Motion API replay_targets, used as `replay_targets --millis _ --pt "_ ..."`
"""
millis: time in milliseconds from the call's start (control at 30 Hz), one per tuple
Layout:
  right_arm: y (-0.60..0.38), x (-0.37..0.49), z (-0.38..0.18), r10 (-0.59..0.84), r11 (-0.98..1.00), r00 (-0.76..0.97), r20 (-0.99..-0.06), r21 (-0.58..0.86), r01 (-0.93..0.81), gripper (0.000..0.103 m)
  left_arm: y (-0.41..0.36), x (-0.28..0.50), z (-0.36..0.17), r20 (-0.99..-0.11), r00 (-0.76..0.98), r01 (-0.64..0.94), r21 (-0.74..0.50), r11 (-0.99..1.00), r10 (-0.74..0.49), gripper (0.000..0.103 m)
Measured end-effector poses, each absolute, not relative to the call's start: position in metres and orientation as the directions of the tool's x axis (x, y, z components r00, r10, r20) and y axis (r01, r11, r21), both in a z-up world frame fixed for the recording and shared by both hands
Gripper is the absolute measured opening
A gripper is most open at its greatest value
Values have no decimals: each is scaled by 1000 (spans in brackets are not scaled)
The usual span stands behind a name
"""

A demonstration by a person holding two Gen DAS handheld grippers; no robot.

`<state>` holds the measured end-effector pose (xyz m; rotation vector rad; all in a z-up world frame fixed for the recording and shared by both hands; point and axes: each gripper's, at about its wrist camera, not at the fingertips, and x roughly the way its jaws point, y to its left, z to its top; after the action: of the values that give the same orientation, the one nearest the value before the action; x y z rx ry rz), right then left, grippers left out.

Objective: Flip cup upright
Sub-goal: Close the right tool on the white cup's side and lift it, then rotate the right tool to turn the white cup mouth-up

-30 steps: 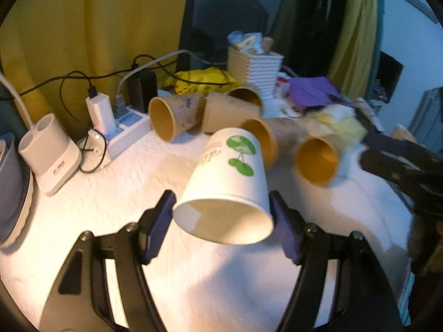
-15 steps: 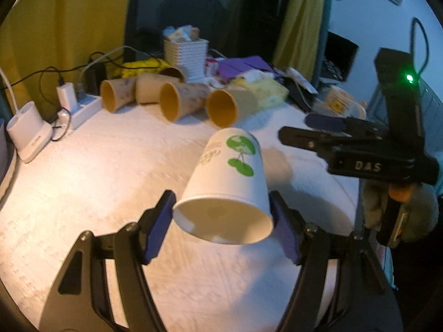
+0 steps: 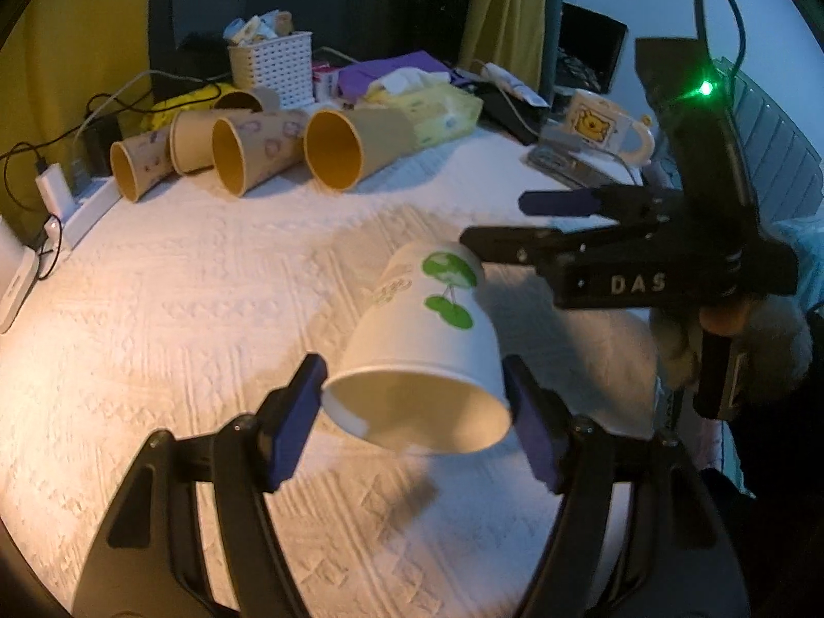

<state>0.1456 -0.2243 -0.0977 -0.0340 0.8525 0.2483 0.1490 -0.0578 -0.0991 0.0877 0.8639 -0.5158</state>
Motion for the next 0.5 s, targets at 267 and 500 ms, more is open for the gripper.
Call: replay_targets --millis 267,500 --pt "-213 136 -101 216 960 609 -763 54 -273 82 -46 140 -100 -753 541 439 -128 889 -375 90" --pt "-194 116 -96 221 951 600 -769 33 -307 82 -18 118 -101 -758 567 356 -128 926 -323 91"
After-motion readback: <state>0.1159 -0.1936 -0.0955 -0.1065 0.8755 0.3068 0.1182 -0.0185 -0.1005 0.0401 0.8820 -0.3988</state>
